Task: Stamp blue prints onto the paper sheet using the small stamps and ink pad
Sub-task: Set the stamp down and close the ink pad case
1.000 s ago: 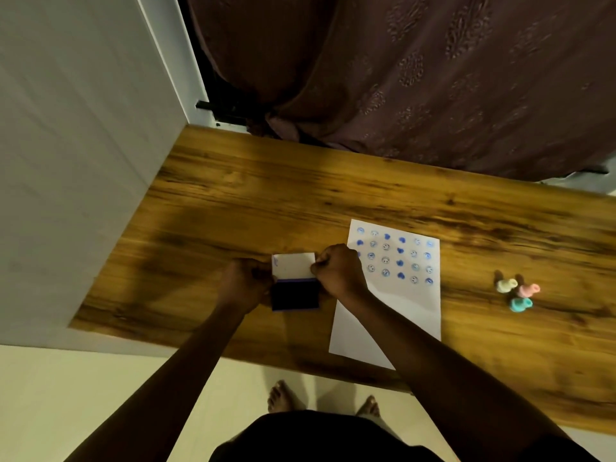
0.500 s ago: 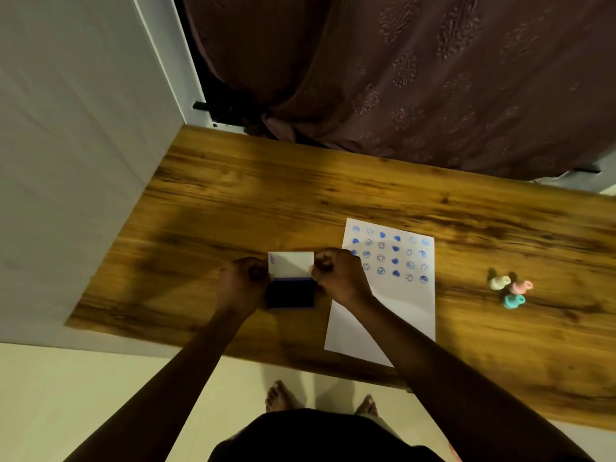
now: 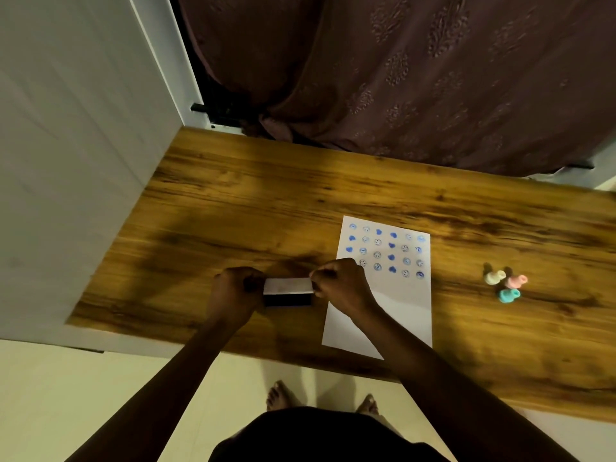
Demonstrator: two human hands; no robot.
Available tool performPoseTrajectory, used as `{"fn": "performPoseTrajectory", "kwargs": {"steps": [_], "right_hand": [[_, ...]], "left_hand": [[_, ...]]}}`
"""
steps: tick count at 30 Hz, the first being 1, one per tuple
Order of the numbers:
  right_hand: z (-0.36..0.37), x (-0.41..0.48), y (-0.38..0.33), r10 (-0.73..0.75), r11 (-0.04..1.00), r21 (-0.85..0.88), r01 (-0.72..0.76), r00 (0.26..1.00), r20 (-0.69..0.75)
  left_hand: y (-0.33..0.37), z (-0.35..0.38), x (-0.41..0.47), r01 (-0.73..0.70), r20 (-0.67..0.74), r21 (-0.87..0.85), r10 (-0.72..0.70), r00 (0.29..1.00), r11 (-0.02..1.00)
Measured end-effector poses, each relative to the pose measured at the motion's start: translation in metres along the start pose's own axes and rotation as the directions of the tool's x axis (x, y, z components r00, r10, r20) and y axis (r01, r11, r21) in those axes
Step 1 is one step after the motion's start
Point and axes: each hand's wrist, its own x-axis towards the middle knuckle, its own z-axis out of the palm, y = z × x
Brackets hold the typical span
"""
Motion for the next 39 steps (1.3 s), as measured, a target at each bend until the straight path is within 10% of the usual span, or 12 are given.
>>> {"fn": "performPoseTrajectory", "kwargs": {"steps": [39], "right_hand": [[0.007,-0.015,0.003,0.029,0.999,-0.029,-0.032,0.994,-0.106]], "left_hand": [[0.003,0.025,0.0,0.149,-0.023,-0.136,-0.154,0.988,0.979]]}}
